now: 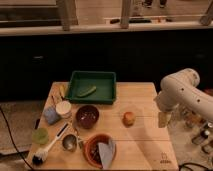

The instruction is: Place apple in purple bowl

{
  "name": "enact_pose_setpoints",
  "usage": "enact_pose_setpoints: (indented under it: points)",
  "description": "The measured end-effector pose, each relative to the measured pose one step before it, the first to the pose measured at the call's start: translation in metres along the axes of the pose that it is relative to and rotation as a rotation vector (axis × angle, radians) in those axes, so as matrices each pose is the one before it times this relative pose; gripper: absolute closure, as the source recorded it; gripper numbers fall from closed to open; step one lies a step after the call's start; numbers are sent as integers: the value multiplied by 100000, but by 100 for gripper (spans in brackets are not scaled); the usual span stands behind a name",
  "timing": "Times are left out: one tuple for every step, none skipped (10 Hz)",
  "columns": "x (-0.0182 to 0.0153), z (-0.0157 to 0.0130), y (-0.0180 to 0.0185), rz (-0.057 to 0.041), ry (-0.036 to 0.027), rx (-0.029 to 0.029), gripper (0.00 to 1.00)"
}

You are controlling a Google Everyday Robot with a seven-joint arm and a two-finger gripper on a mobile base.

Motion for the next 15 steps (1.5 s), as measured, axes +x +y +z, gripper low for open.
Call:
enact_pose_setpoints:
  points:
    - [-25,316,46,70,-149,9,20]
    - [-190,119,28,-389,-181,66,20]
    - [-276,390,206,-597,-440,130,20]
    - [-226,940,360,-627,-388,-71,20]
    - [-314,1069,260,-838,-428,15,20]
    - [-304,566,68,-793,-303,13,20]
    - [-232,250,37,-708,-554,64,20]
    - [-90,120,57,-663,-376,40,20]
    - [-165,290,17,-1209,-671,102,20]
    - [-228,370,12,-963,-726,22,20]
    - [-205,412,47,-642,-701,-155,20]
    - [-209,367,-54,-1178,-760,58,20]
    - [-118,278,-66,-1343,-610,79,20]
    - [-78,164,-81,-1019,-487,134,20]
    - [-266,360,-63,-1339,-898,-7,20]
